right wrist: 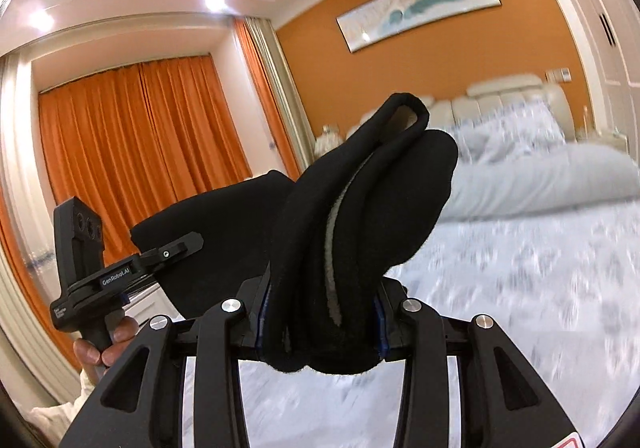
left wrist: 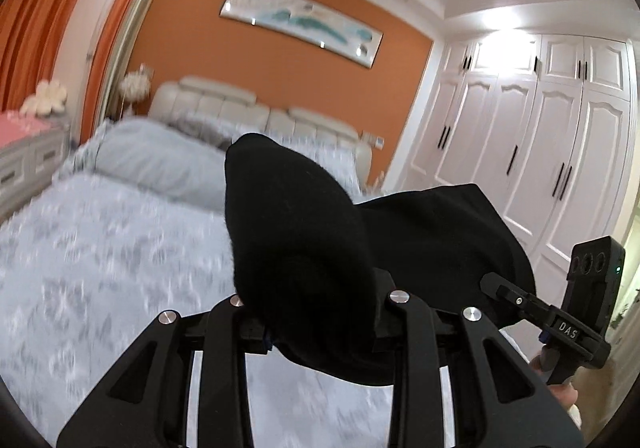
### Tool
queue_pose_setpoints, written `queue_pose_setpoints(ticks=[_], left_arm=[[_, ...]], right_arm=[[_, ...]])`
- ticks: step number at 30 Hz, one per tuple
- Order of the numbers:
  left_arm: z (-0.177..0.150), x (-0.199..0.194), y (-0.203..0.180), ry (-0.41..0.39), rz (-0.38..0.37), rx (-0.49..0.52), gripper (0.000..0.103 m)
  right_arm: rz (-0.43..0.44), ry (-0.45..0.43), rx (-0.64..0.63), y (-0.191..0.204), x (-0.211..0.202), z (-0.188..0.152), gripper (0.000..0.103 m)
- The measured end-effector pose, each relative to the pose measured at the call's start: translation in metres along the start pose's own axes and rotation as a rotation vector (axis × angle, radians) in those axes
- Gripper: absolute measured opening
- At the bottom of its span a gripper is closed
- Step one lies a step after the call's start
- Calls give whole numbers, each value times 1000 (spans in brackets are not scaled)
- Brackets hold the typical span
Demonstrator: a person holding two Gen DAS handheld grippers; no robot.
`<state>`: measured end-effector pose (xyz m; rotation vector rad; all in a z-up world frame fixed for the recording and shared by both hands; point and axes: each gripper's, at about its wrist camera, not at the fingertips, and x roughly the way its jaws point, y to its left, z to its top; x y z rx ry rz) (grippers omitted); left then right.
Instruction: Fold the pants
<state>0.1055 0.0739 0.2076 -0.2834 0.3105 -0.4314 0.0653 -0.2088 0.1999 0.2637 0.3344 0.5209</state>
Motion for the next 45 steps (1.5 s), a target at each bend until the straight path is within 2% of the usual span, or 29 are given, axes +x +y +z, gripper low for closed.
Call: queue_pose_setpoints(ticks=[3,6,12,17,19,22,24,26,28,29,30,31,32,33,34,35,36,37,39,40,42,43,44,45], left_arm=[[15,35,5,-57,6,16,29],[20,75,14,-76,36,31,29],[14,159,37,-58,75,40,29],[-10,214,62,-26,119,61,29],[-32,237,77,10,137,50,29],[-71,269,100,99,159,9,29],[-103,291,118,183,181,-20,29],[-146,317,139,311,208,-48,30],[-186,334,159,460,233,-101,34],[-204,329,170,494,245,-147,47],[-210,319,176,481,234,-168,53],[-210,302,181,473,237,-174,58],[-207,291,184,470,249,-167,58],[-197,272,186,453,281,-147,57],[-182,252,185,404,314,-123,56],[-164,236,180,347,341,-83,58],[-153,232,174,319,358,-60,61],[-135,229,170,291,380,-48,68],[-106,241,160,263,351,-81,68],[-95,255,155,271,338,-101,68],[-92,292,142,324,303,-103,71],[-99,310,142,360,309,-94,79],[-113,333,143,408,350,-70,83],[-128,347,147,446,396,-43,83]], right_arm=[[-2,-36,-23,-19,27,21,36],[-11,-53,-21,-45,59,31,36],[-46,-38,8,-100,124,27,36],[-65,-3,43,-139,170,9,37],[-73,27,73,-159,190,-6,37],[-86,122,152,-200,227,-48,37],[-109,203,205,-224,249,-83,37],[-142,309,267,-246,268,-125,39],[-170,433,339,-263,282,-161,45],[-169,480,402,-275,281,-182,47],[-122,432,444,-281,268,-189,56],[-137,413,459,-283,253,-190,65],[-214,394,447,-282,234,-185,73],[-276,354,406,-275,215,-177,72],[-324,320,352,-264,201,-167,69],[-336,300,306,-253,194,-158,52],[-320,295,260,-237,191,-146,32],[-286,299,230,-221,198,-130,27],[-201,297,216,-198,221,-109,24],[-156,308,205,-188,239,-102,24],[-157,338,185,-185,270,-99,24],[-184,362,170,-193,292,-105,23],[-254,384,161,-208,305,-114,22],[-348,435,175,-229,317,-127,11]])
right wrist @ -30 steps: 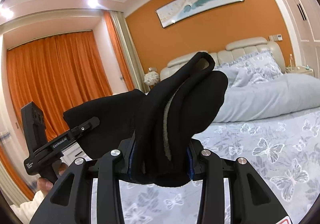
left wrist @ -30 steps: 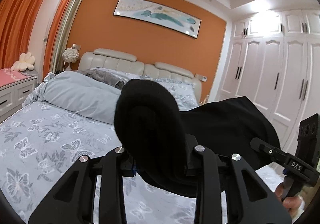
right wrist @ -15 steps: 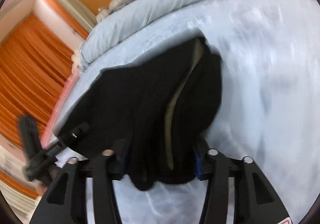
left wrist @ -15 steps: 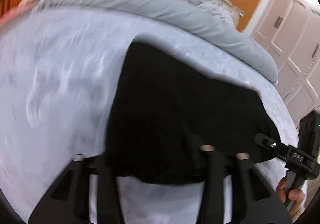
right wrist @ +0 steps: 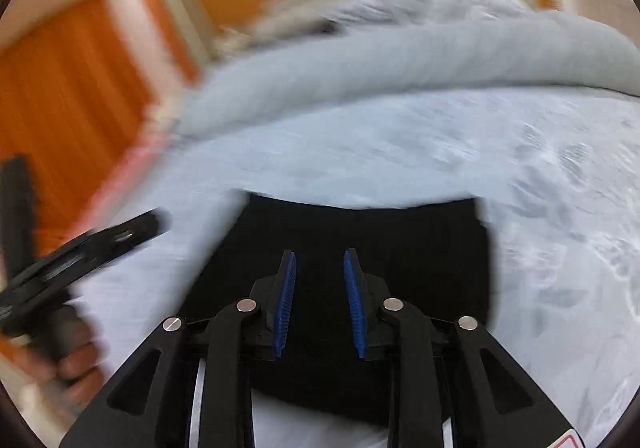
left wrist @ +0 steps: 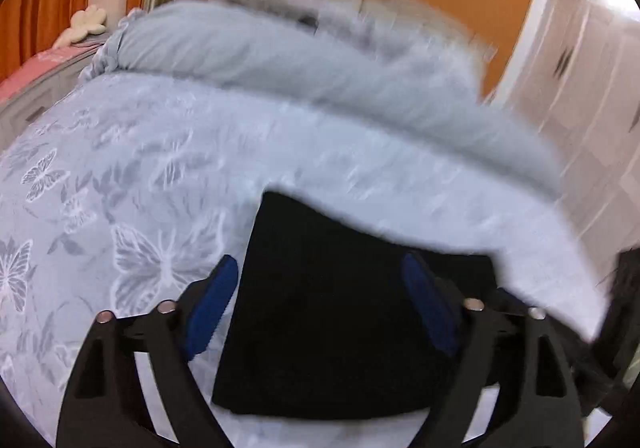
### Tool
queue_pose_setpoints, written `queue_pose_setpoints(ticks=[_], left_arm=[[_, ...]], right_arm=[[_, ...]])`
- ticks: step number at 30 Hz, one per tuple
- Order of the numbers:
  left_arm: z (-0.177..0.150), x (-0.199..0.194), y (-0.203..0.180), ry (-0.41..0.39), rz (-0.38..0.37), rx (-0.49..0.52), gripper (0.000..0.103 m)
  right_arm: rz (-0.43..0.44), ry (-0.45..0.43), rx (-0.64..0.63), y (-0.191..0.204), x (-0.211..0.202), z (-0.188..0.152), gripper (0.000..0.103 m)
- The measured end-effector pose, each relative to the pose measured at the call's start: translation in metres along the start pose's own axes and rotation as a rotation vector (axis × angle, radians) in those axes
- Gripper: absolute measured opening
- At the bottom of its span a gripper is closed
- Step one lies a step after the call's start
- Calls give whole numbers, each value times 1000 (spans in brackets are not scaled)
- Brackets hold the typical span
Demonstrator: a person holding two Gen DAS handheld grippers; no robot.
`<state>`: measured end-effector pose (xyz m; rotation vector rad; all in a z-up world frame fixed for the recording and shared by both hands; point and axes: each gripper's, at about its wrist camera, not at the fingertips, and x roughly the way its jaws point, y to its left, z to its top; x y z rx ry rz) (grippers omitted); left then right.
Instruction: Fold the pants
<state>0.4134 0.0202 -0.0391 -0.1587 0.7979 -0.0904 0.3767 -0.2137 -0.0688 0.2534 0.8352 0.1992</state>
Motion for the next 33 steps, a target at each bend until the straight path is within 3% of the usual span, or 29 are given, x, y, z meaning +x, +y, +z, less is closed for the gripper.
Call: queue_pose_setpoints(ticks=[1,2,3,4,6,7,10,14,16,17,20,23,25,27,29,30,33], left_arm=[[-10,23,-2,53,68,22,82],[-25,62,7,161,146,38,82],[-31,74,19,186,93,10,82],[-34,69,33,153,33,-56,82],[-37,47,55,128,-43,-144,81],[-38,35,61,115,-65,-159,80],[-52,3,69,77,-62,-135,82],[-72,-15,65,109,-92,-144,82],[-82,-23,60,109,-122,-137,82],[-83,-21,59,110,-129,-131,82],[-95,-25,49,117,-140,-102,82],[-104,-26,49,144,-194,-122,82],[-112,-29,52,159,-213,-129,82],[-119,-28,55,174,-233,-139,82],[-126,-28,56,189,-240,-147,82],[-128,-29,56,192,-242,-148,82],[-134,-36,50,174,-212,-116,82]], right_arm=[[-43,52,58,-27,21,-6,0],[3,53,123,-45,21,-10,0],[85,23,221,-66,9,-14,0],[81,-10,291,-82,-14,-19,7],[37,-49,272,-90,-47,-28,66],[50,-71,240,-92,-61,-35,72],[124,9,142,-83,-67,-65,72],[71,116,-24,-47,-37,-88,72],[1,117,-112,-24,-15,-89,73],[-2,105,-124,-19,-12,-87,68],[80,80,-33,-20,-12,-61,38],[184,-22,-2,-21,-60,-48,21],[134,-31,44,-45,-77,-55,28],[-73,4,145,-88,-80,-75,35],[-12,59,224,-109,-75,-90,35],[31,80,240,-110,-71,-93,42],[63,89,218,-89,-53,-86,50]])
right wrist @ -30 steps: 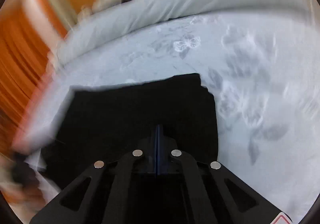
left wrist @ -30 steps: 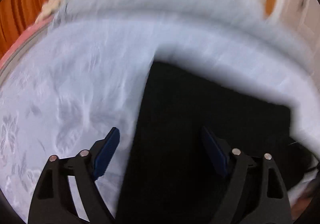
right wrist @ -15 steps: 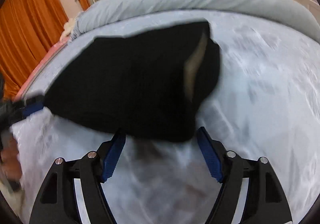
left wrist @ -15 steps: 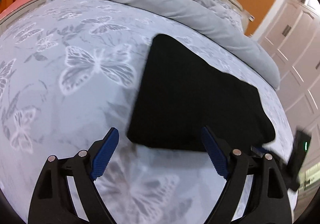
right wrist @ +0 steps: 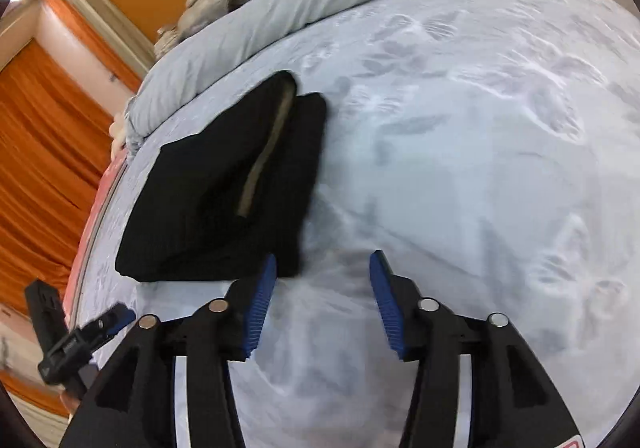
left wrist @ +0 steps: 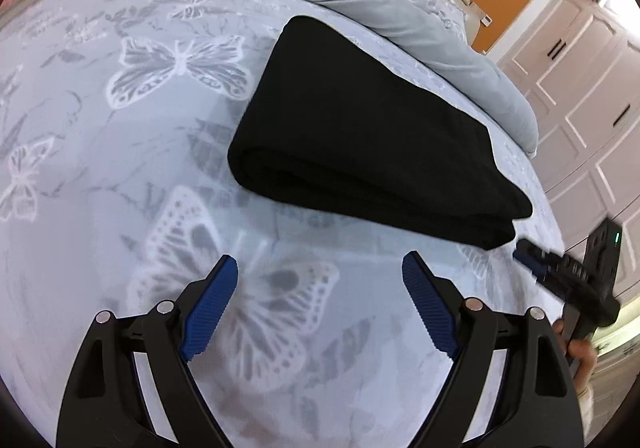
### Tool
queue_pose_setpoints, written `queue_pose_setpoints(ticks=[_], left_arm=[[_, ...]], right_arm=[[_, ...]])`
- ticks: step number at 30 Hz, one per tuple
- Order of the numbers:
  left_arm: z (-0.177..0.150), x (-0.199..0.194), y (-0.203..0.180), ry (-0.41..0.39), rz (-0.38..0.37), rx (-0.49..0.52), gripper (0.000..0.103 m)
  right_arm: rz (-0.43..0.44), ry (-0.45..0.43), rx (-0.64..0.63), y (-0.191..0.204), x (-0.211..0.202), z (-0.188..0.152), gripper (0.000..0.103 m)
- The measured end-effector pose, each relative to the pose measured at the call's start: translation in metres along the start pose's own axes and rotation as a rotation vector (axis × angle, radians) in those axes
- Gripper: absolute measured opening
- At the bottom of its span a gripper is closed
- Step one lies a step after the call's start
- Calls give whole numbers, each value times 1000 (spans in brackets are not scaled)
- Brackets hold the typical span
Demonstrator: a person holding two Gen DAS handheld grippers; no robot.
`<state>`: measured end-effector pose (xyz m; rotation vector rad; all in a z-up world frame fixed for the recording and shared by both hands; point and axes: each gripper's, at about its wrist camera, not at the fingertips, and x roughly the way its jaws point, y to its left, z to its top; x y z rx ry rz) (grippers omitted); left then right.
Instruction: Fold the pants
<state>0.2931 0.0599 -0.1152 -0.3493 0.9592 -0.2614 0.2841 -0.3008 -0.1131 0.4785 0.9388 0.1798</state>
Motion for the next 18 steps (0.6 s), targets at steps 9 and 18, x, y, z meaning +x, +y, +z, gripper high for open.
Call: queue_pose_setpoints(ticks=[9,18], left_arm=[[-19,-17,-39,-117,243,247,82],[-27,-33,-49,-112,321,307,82]], right_arm=[[-50,-15,-170,63,36,1,10],[-123,-150,-96,82,-14,5,78]])
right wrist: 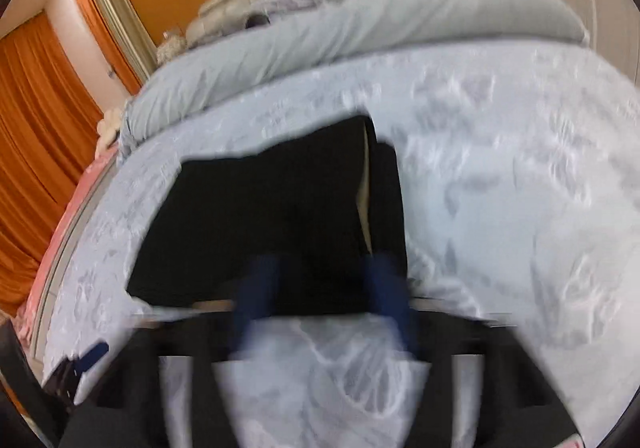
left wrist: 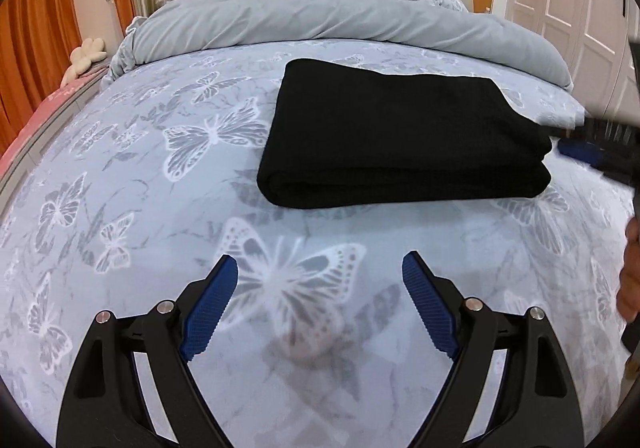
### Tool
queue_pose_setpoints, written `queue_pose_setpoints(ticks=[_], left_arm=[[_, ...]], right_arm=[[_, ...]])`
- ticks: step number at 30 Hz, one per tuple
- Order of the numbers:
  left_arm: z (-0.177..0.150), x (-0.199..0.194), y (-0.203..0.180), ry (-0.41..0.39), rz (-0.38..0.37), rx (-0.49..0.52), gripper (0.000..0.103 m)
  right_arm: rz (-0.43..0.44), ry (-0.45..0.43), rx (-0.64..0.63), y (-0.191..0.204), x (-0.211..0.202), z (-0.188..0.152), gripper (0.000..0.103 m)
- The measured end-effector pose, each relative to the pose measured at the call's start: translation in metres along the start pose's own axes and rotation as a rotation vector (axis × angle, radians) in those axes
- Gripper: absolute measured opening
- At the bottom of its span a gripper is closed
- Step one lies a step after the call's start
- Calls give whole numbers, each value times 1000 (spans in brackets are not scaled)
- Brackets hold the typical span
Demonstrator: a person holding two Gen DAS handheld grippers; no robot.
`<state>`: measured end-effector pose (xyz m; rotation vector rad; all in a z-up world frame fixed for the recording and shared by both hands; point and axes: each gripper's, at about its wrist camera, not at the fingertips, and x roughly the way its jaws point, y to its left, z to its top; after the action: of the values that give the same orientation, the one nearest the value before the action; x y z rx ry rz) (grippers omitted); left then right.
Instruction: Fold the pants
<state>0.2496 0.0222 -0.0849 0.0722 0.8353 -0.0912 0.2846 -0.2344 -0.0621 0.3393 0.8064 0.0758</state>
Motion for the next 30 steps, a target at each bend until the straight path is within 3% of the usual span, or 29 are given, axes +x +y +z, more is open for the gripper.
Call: queue_pose_setpoints(ticks=[3,6,8,10,11,13,15,18,20,21,22,26,28,30], left_arm=[[0,-7,0,-7,8,2,82],[0,-8,5,-2,-1,-13,83],[-1,-6,7,5,-6,-21,83],[-2,-5,8,6,-6,-24,83],[-2,-4,7,8,-10,-23,83],[-4,-3,4,11,-11,-20,83],[-5,-1,0,18,-11,-12,83],[-7,-1,-3,20,-22,-1,83],[-9,-1,-7,19,-26,7,83],[-9,0,-8,23,-25,10,83],[-10,2,-11,33,-22,10,83],[-11,-2,-19,51,-35,-5,83],[-11,-11,-21,44,-35,-2,83],[-9,-23,-24,35,-37,4,83]], right_arm=[[-29,-5,42,-11,6,16,76],[10,20,154,-34,9,16,67],[8,37,180,-43,15,13,67],[3,65,144,-37,27,6,53],[10,88,120,-34,34,3,34],[-15,89,76,-26,44,-1,29],[-2,88,64,-25,43,0,15],[30,15,87,-36,11,7,14],[-47,45,98,-54,25,-1,14],[-47,83,129,-66,39,-8,15],[-12,67,152,-73,41,-12,16],[28,58,151,-63,19,-4,34],[41,27,150,-58,-4,-4,37],[49,-18,131,-51,-40,-11,49]])
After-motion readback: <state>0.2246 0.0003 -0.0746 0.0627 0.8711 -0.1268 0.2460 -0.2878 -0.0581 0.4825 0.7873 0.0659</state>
